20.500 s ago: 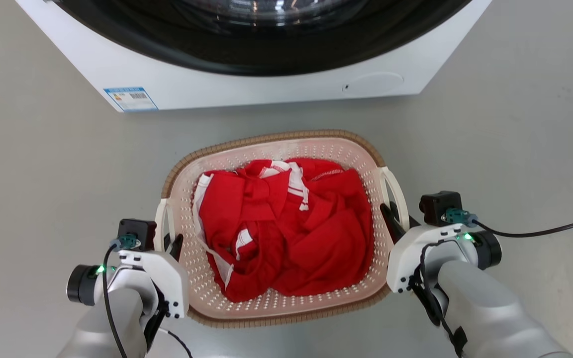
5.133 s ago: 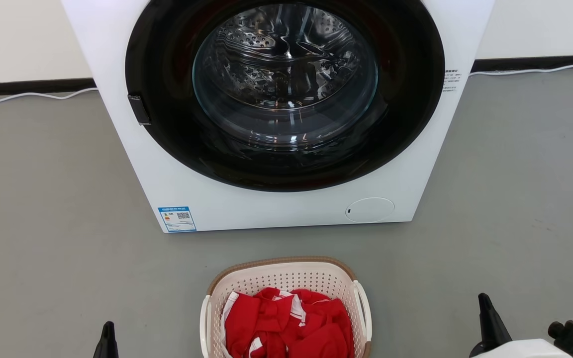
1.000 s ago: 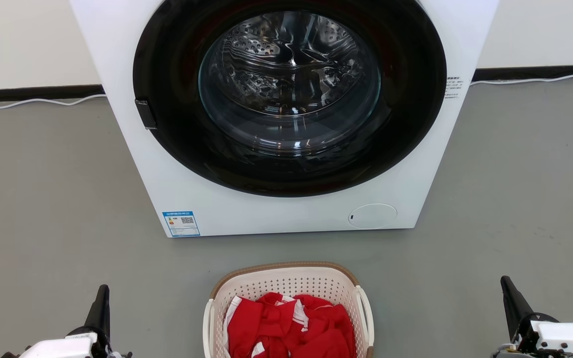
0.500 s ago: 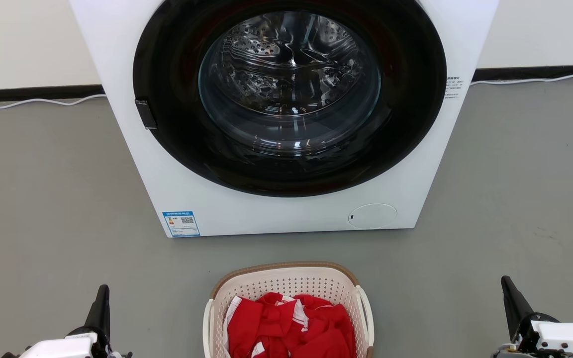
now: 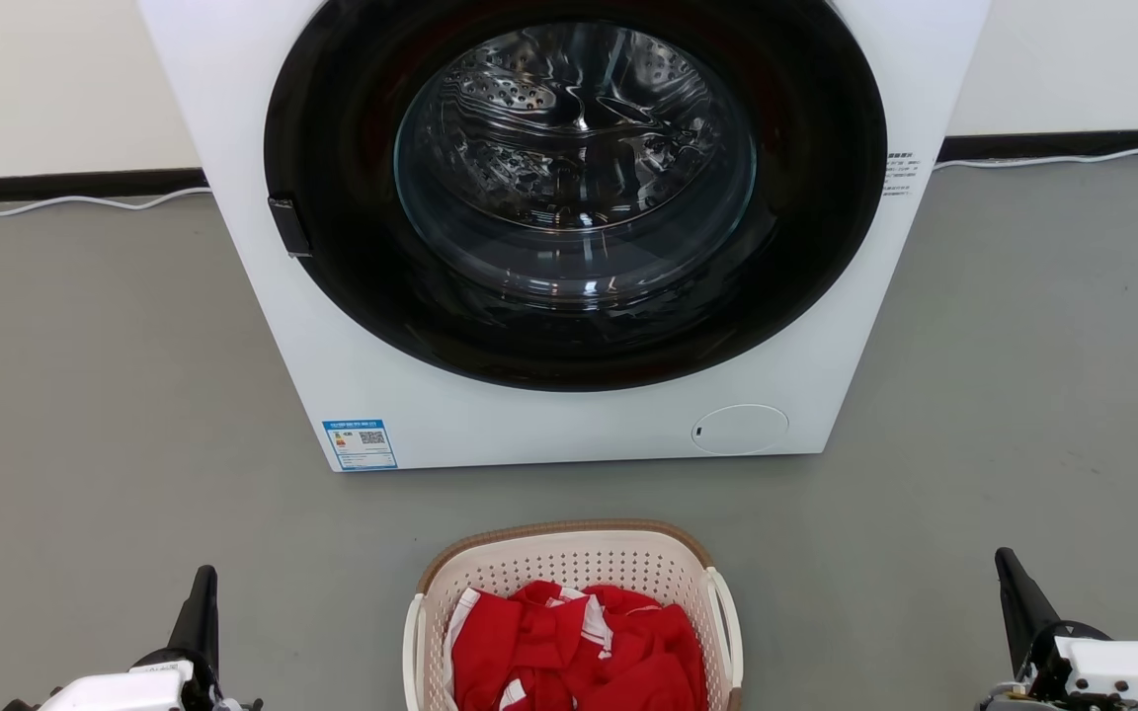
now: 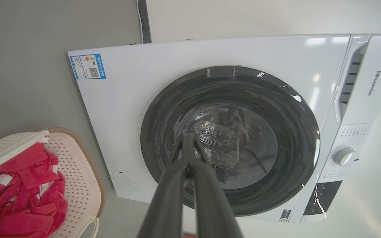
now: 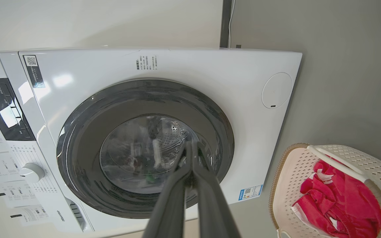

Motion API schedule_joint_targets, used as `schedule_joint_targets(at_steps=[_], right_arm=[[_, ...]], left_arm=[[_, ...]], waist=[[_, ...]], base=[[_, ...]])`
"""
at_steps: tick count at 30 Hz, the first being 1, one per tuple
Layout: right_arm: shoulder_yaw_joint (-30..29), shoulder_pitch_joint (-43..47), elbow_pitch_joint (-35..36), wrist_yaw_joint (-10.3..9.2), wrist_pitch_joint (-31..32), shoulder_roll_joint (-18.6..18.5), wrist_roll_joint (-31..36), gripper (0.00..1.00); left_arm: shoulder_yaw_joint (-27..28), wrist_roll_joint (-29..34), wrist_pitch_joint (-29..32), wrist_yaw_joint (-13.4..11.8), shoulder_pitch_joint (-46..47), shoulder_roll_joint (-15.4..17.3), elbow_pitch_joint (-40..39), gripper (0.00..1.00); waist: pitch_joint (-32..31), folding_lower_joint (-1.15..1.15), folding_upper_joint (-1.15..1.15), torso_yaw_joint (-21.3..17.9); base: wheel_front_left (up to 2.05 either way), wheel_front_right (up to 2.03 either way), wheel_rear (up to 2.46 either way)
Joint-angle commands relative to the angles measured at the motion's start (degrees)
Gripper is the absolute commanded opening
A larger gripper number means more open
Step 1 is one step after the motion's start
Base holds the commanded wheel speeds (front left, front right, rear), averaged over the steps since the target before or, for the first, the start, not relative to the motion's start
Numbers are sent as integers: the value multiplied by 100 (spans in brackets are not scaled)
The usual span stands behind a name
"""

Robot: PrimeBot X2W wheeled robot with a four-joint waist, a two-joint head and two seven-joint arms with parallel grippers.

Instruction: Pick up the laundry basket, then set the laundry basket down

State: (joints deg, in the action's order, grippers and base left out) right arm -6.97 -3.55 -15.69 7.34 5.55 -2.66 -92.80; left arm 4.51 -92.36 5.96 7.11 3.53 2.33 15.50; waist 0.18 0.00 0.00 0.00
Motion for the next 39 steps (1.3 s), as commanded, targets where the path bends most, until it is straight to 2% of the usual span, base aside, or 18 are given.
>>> schedule_joint_targets(at_steps=[1,39], right_arm=[[85,-259,169,14,61,-53,30,0],[65,-261,168,14,78,-39,47,0]], left_arm=[[189,10,43,37,265,67,-146,0],[198,17,50,37,266,61,-146,0]], waist=[[0,0,0,0],[0,0,0,0]], base=[[0,0,0],[0,0,0]])
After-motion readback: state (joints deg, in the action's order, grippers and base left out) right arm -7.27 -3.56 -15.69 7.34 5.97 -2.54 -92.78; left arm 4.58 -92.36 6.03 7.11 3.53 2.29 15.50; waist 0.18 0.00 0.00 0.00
